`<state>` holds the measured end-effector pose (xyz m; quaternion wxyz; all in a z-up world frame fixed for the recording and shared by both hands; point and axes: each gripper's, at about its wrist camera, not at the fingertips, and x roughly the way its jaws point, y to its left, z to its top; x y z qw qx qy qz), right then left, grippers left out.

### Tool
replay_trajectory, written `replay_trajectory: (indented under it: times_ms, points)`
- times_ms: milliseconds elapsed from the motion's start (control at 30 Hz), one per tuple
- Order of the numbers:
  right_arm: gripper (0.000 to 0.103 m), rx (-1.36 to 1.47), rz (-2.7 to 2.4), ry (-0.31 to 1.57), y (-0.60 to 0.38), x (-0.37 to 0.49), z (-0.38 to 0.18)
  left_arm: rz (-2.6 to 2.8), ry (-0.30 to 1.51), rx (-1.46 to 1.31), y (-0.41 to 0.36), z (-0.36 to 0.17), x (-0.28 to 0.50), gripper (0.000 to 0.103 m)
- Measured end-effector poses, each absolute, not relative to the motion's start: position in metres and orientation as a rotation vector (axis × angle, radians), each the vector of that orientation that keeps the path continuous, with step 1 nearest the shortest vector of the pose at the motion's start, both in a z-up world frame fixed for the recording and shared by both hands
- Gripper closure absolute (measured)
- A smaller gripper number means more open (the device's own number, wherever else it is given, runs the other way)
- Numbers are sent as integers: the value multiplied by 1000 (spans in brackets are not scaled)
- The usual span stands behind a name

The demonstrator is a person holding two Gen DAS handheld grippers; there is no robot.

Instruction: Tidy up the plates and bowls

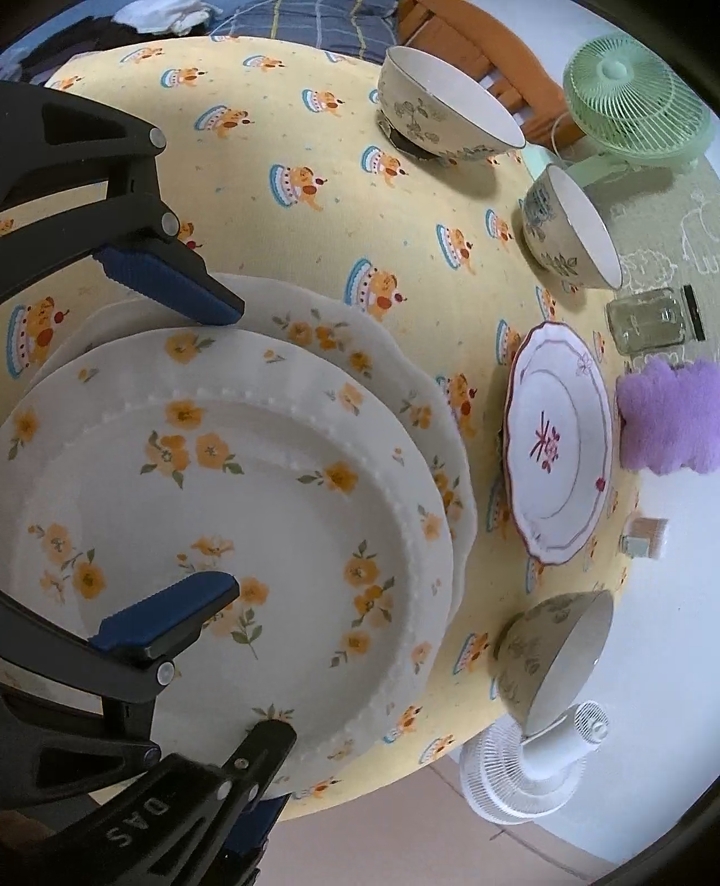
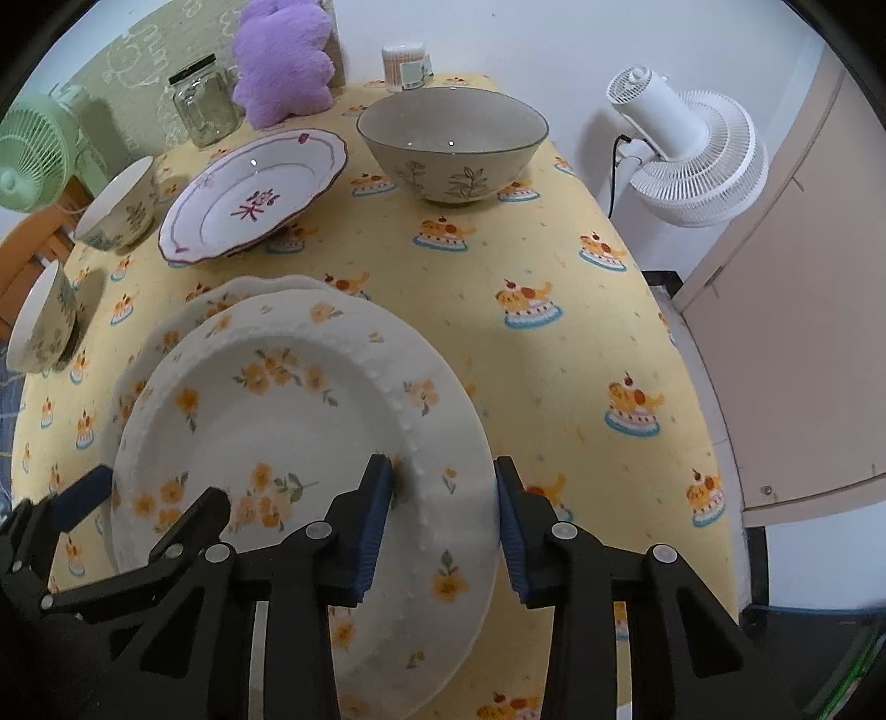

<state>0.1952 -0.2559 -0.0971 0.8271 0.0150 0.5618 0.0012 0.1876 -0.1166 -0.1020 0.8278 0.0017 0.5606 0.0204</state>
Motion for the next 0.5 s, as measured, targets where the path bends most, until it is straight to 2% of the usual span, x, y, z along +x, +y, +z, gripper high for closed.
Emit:
replay_trajectory:
  times_ms: [500]
  points:
    - [57,12,135,1191,-246,228,-110,170,1193,12,-116,-101,191,11]
